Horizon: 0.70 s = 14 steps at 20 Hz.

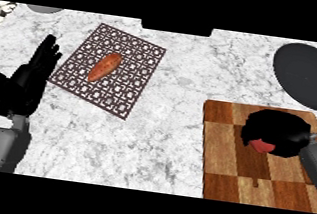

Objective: Pick the bell pepper from the cutting board and place it in the pan

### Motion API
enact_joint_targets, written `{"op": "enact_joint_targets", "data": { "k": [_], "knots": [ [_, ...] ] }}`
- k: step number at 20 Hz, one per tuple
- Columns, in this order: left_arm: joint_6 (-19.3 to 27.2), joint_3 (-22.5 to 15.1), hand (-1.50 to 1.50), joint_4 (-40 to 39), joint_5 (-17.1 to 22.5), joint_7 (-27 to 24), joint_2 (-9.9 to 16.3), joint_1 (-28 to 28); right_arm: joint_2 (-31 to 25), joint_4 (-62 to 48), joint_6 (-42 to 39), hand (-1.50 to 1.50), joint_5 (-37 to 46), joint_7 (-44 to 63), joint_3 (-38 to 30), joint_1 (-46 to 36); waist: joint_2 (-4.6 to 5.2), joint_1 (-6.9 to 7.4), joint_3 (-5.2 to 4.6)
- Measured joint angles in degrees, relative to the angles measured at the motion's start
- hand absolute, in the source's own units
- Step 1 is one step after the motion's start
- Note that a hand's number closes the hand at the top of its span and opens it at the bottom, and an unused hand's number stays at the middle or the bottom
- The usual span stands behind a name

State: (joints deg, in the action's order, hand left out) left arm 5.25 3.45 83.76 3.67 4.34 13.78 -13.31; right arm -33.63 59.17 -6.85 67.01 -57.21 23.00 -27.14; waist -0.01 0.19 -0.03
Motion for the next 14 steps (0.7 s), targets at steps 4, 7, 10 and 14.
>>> {"op": "enact_joint_targets", "data": {
  "k": [4,7,10,14],
  "knots": [
    [-0.3,0.2,0.00,0.4,-0.4,0.4,-0.4,0.4,1.0,-0.4,2.2,1.50,1.5,-1.2,-0.7,0.6,-0.10,0.05,-0.09],
    [-1.1,0.9,0.00,0.8,-0.1,0.4,-0.2,0.8,1.1,-1.2,3.1,1.50,2.3,-2.1,-1.7,0.6,-0.08,0.10,-0.07],
    [-1.4,1.2,0.00,0.7,-0.3,0.6,-0.2,0.4,2.2,-3.1,4.2,1.50,1.5,-2.6,-3.5,-0.2,-0.04,0.12,-0.09],
    [-1.1,1.7,0.00,0.1,-0.5,0.2,-0.2,0.8,4.7,-1.3,-0.2,1.50,-1.6,5.7,-7.4,2.3,-0.37,-0.90,-0.14]
  ]
}}
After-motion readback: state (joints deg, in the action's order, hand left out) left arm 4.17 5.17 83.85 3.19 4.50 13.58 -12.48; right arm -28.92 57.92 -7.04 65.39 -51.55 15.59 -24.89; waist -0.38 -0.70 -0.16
